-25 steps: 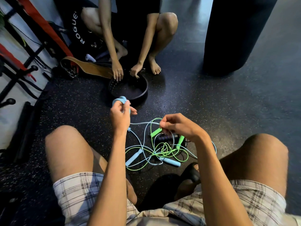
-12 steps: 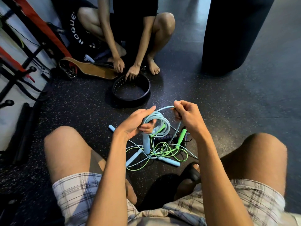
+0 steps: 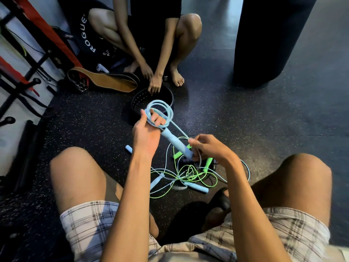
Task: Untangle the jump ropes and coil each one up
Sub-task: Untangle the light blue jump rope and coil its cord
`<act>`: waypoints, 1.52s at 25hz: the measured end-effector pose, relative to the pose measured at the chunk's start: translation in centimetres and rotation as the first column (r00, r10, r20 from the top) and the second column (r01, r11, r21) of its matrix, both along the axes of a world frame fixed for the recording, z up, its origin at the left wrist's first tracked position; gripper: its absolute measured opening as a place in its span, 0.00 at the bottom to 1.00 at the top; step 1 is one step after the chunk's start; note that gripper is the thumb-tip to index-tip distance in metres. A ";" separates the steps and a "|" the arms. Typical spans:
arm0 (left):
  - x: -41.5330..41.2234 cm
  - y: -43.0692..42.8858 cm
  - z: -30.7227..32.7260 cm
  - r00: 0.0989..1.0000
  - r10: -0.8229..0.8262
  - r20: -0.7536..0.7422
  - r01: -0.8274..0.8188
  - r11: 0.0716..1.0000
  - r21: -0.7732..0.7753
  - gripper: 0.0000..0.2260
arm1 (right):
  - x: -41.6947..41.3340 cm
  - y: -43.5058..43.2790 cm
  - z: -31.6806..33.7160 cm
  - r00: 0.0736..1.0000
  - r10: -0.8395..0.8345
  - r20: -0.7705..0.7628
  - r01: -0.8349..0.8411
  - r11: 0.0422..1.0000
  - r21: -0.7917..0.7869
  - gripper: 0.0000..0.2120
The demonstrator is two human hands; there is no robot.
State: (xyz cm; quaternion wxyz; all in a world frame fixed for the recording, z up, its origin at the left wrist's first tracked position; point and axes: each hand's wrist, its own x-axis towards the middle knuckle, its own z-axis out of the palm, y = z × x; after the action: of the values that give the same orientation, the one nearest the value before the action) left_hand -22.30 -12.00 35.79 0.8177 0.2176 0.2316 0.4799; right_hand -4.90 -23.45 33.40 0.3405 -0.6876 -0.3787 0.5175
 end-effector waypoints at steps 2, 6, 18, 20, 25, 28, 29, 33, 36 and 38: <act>-0.6 1.0 -0.5 0.977 0.195 -0.082 -0.195 0.981 0.010 0.14 | 0.3 -0.7 -0.2 0.994 0.091 0.061 -0.084 0.990 -0.109 0.10; -1.2 1.1 -2.1 0.815 0.419 -0.400 -0.383 0.908 0.171 0.14 | 0.5 -0.9 0.0 0.994 0.111 -0.009 -0.111 0.990 -0.083 0.09; 1.1 -1.1 -2.6 0.594 0.353 -0.723 0.102 0.858 0.503 0.09 | -0.5 -0.6 3.9 0.921 0.342 -0.188 -0.300 0.928 0.221 0.16; 1.3 -1.6 -2.2 0.604 0.205 -0.770 0.269 0.857 0.439 0.10 | -0.4 -0.4 4.1 0.920 0.297 -0.257 -0.228 0.937 0.266 0.16; 1.9 -2.3 -1.7 0.502 -0.188 -0.844 0.627 0.751 0.205 0.17 | 0.2 0.2 4.1 0.964 0.012 -0.267 0.075 0.946 0.314 0.14; 1.8 -2.7 -1.0 0.536 -0.397 -0.745 0.683 0.723 0.106 0.22 | 0.8 0.4 3.7 0.968 -0.156 -0.196 0.218 0.911 0.351 0.14; 1.8 -2.9 -0.6 0.543 -0.436 -0.718 0.687 0.722 0.081 0.23 | 0.9 0.4 3.5 0.969 -0.191 -0.158 0.236 0.902 0.360 0.14; 2.2 -3.2 -0.2 0.695 -0.532 -0.484 0.634 0.771 0.064 0.19 | 0.5 0.6 2.2 0.949 -0.289 -0.130 0.316 0.883 0.347 0.12; 2.1 -2.7 0.0 0.810 -0.543 -0.221 0.563 0.826 0.030 0.15 | 0.3 1.1 0.9 0.941 -0.304 -0.147 0.335 0.897 0.288 0.12; 1.9 -2.5 0.1 0.866 -0.489 -0.100 0.491 0.871 -0.006 0.14 | 0.4 1.2 0.2 0.944 -0.281 -0.174 0.316 0.920 0.232 0.14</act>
State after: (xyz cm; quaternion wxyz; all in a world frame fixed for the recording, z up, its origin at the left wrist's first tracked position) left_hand -20.39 -14.48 35.89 0.8981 0.3006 0.2043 0.2477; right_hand -4.51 -22.30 33.63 0.5268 -0.6502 -0.3086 0.4523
